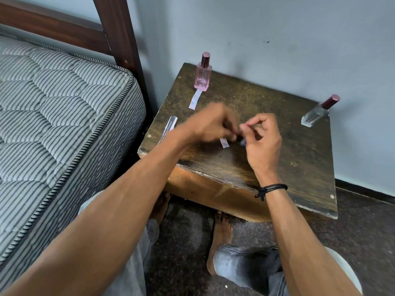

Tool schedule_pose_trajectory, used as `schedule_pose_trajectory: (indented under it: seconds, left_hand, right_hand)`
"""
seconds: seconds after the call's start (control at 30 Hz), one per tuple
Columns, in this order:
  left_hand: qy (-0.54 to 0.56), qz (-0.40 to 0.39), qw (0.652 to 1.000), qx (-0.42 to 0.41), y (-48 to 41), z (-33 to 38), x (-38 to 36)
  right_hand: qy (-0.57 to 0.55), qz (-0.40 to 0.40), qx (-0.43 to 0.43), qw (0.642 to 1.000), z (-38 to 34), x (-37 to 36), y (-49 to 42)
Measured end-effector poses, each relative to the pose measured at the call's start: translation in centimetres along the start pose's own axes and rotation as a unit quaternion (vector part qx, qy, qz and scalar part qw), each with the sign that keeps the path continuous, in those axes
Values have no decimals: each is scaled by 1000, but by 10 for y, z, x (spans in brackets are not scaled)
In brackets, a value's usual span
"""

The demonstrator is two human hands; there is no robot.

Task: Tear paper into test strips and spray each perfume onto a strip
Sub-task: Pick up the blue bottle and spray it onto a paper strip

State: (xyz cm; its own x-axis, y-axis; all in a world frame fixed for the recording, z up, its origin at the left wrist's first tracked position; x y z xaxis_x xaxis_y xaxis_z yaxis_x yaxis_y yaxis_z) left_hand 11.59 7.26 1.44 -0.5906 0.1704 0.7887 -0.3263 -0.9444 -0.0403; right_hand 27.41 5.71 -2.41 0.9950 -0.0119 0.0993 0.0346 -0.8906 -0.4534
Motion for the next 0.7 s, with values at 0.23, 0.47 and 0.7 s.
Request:
schedule_pose_trajectory:
  seconds: [0.23,0.47,0.7]
  left_hand:
    - [34,43,998,-3,2,13,-12]
    - [117,78,990,-1,-3,26,-9]
    - [135,78,988,2,-5,24,-11]
  right_hand:
    - [-13,79,-11,997,4,10,-6]
    - [-71,142,-42,986,4,18,-10]
    - [-147,180,-84,969,8,18,-12]
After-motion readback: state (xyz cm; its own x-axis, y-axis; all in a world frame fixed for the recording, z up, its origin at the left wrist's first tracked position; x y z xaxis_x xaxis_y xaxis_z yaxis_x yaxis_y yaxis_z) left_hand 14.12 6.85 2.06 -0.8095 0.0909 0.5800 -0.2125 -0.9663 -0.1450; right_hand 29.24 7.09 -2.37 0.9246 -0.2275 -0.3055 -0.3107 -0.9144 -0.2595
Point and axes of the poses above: each hand's wrist, its own y-axis away from the middle knuckle, its own x-axis out of the back of the hand, z = x × y, the point moved 4 cm from there along -y, towards the middle knuckle, and after that the axes turned 14 degrees about -y, right-handed, at the moved point
